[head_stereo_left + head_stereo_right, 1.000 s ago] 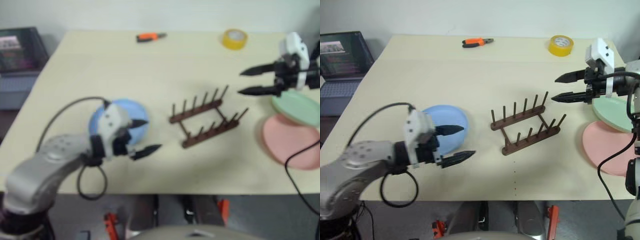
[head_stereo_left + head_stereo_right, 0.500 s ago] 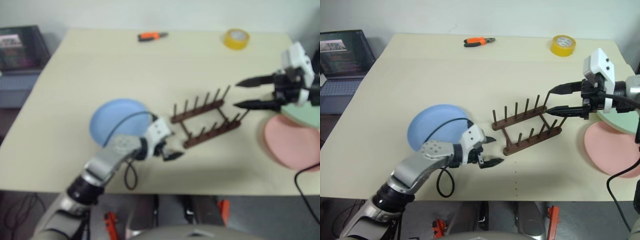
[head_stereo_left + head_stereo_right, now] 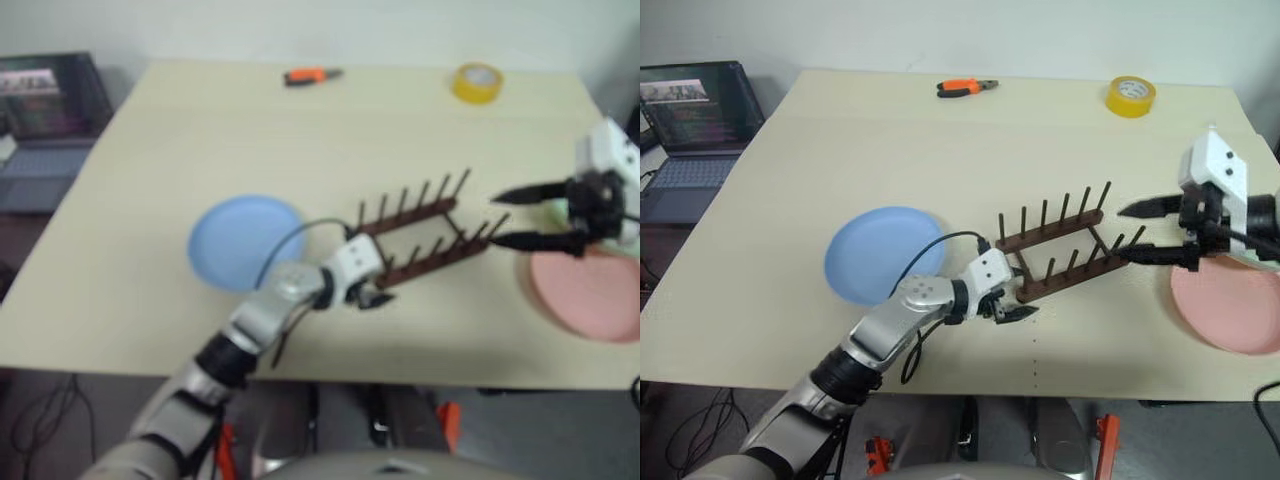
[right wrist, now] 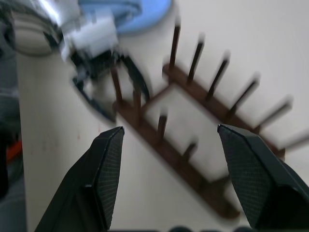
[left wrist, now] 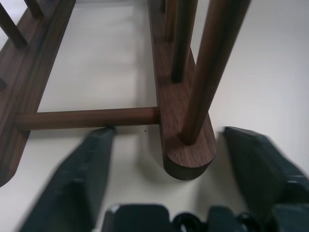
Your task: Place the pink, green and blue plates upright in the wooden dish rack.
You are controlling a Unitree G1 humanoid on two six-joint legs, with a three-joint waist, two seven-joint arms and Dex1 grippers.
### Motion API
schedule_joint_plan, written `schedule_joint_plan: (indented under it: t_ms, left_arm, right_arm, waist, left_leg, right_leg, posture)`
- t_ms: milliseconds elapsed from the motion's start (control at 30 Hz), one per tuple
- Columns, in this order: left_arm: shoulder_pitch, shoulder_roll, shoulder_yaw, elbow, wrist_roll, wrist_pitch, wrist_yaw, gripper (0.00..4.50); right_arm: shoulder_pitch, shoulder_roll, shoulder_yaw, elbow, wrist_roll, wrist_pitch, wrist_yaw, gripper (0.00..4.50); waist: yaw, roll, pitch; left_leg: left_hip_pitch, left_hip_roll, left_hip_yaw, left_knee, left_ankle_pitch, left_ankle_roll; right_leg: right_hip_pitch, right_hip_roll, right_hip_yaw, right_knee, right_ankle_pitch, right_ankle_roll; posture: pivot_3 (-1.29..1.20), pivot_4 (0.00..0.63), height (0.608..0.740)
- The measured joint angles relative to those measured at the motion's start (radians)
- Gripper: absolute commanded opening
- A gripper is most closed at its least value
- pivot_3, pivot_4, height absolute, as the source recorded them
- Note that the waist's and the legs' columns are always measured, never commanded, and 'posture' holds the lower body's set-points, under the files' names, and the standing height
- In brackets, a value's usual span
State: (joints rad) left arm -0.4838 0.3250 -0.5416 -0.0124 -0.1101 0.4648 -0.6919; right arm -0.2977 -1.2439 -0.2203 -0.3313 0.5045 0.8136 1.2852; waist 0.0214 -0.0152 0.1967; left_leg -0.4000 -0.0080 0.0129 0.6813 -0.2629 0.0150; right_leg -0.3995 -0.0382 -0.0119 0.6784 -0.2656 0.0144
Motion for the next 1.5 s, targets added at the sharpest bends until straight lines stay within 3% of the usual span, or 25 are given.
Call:
schedule_joint_plan:
  t_ms: [167, 267, 500, 733, 933, 1167, 1500]
  left_arm:
    - [-0.022, -0.022, 0.017, 0.065, 0.004, -0.034, -0.007, 1.03]
    - [-0.065, -0.035, 0.025, 0.139, 0.006, -0.061, -0.038, 1.0]
    - [-0.239, -0.071, 0.03, 0.403, 0.029, -0.191, -0.162, 1.0]
    - [-0.441, -0.185, 0.069, 0.783, 0.062, -0.368, -0.258, 1.0]
    - [-0.513, -0.266, 0.105, 0.977, 0.095, -0.478, -0.28, 1.0]
    - [-0.498, -0.293, 0.119, 0.988, 0.117, -0.526, -0.342, 1.0]
    - [-0.363, -0.242, 0.117, 0.75, 0.152, -0.458, -0.389, 1.0]
  right_arm:
    - [0.133, -0.011, -0.094, -0.042, 0.001, 0.025, -0.005, 3.38]
    - [0.139, -0.01, -0.158, -0.065, 0.026, 0.037, -0.025, 3.38]
    - [0.171, -0.008, -0.172, -0.089, 0.035, 0.047, -0.055, 3.38]
    - [0.2, -0.006, -0.193, -0.102, 0.039, 0.048, -0.076, 3.38]
    - [0.229, -0.005, -0.22, -0.125, 0.051, 0.055, -0.089, 3.38]
    - [0.257, -0.005, -0.256, -0.143, 0.068, 0.067, -0.101, 3.38]
    - [0.271, -0.005, -0.271, -0.143, 0.068, 0.066, -0.107, 3.38]
  waist:
    - [-0.007, 0.001, -0.004]
    - [-0.007, 0.0, -0.005]
    - [-0.005, -0.001, -0.004]
    - [-0.002, -0.001, -0.004]
    - [0.0, -0.001, -0.004]
    - [0.001, -0.001, -0.004]
    - [0.001, 0.0, -0.005]
  left_leg:
    - [0.002, 0.0, 0.002, 0.0, 0.002, 0.002]
    - [0.002, 0.001, 0.0, 0.0, 0.005, 0.002]
    - [-0.002, 0.0, 0.001, 0.0, 0.008, 0.0]
    - [-0.011, 0.0, 0.001, -0.001, 0.008, 0.0]
    - [-0.016, 0.0, -0.002, -0.001, 0.007, 0.0]
    - [-0.016, -0.001, -0.002, -0.001, 0.007, 0.0]
    - [-0.015, -0.001, -0.002, -0.001, 0.008, 0.0]
  right_leg:
    - [0.0, 0.0, 0.002, 0.0, 0.0, 0.004]
    - [0.001, 0.002, 0.0, 0.0, 0.002, 0.004]
    - [-0.002, 0.002, 0.0, -0.002, 0.004, 0.006]
    - [-0.008, 0.002, -0.001, -0.007, 0.005, 0.006]
    - [-0.009, 0.002, -0.003, -0.014, 0.008, 0.008]
    - [-0.009, 0.001, -0.003, -0.015, 0.01, 0.006]
    - [-0.009, 0.001, -0.003, -0.014, 0.011, 0.006]
  posture:
    - [0.0, 0.15, 0.74]
    - [0.0, 0.15, 0.74]
    - [0.0, 0.15, 0.74]
    - [0.0, 0.15, 0.74]
    - [0.0, 0.15, 0.74]
    - [0.0, 0.15, 0.74]
    - [0.0, 0.15, 0.74]
